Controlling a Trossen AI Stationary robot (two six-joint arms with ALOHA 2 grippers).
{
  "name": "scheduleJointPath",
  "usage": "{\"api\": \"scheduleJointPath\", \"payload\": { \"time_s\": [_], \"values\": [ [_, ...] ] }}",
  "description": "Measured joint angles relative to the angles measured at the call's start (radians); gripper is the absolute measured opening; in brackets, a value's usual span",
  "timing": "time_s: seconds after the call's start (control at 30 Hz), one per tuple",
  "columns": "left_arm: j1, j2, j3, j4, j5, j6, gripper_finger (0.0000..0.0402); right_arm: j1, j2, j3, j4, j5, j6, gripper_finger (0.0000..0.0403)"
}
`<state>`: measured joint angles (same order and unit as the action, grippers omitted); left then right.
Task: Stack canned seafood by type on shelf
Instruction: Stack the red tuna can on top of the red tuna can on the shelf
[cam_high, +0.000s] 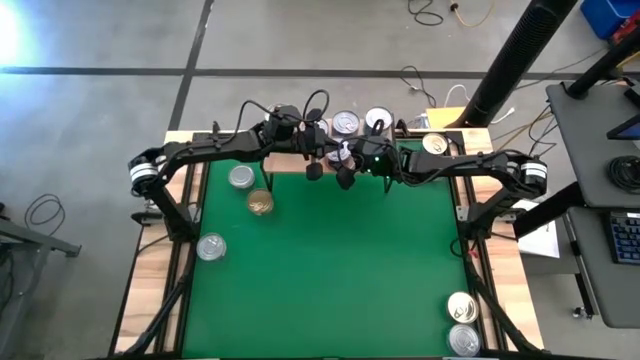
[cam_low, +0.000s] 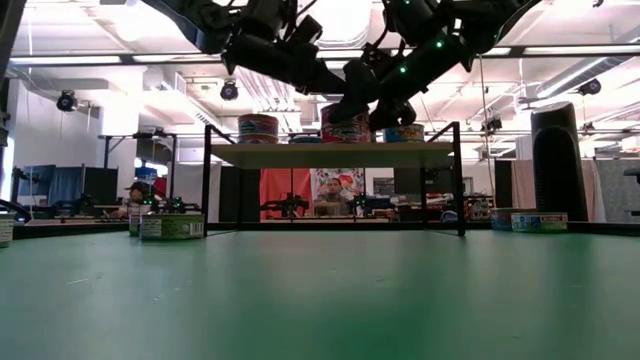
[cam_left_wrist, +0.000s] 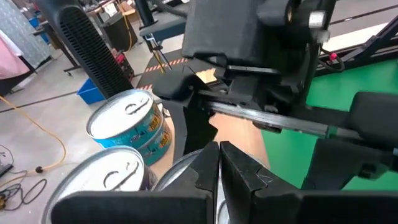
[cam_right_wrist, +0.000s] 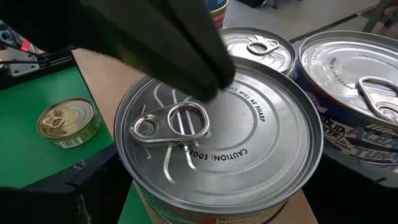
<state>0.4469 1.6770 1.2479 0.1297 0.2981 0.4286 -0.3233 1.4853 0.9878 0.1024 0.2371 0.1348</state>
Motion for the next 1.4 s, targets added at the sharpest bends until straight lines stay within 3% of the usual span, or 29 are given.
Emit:
{"api": "scheduleJointPath", "payload": {
  "time_s": [0.37, 0.6, 1.0, 1.07, 1.23, 1.4],
  "values": [
    [0.0, 0.016, -0.007, -0.075, -0.004, 0.003, 0.0, 0.0, 0.002, 0.0, -0.014, -0.008, -0.021, 0.038],
    [-0.001, 0.032, -0.001, -0.082, -0.144, -0.003, 0.0, -0.001, 0.003, 0.0, -0.014, -0.035, -0.042, 0.039],
    [0.0, 0.03, 0.003, -0.103, -0.151, -0.004, 0.0, -0.001, 0.003, -0.002, -0.013, -0.042, -0.032, 0.0398],
    [-0.004, 0.03, 0.003, -0.096, -0.133, -0.003, 0.0, -0.001, 0.003, -0.002, -0.013, -0.042, -0.032, 0.0398],
    [-0.007, 0.035, 0.038, -0.126, 0.032, -0.022, 0.0, 0.001, 0.004, -0.003, -0.013, -0.051, -0.027, 0.0399],
    [-0.007, 0.038, 0.062, -0.069, 0.036, -0.068, 0.0, 0.0, 0.004, -0.003, -0.014, -0.05, -0.028, 0.04]
  ]
}}
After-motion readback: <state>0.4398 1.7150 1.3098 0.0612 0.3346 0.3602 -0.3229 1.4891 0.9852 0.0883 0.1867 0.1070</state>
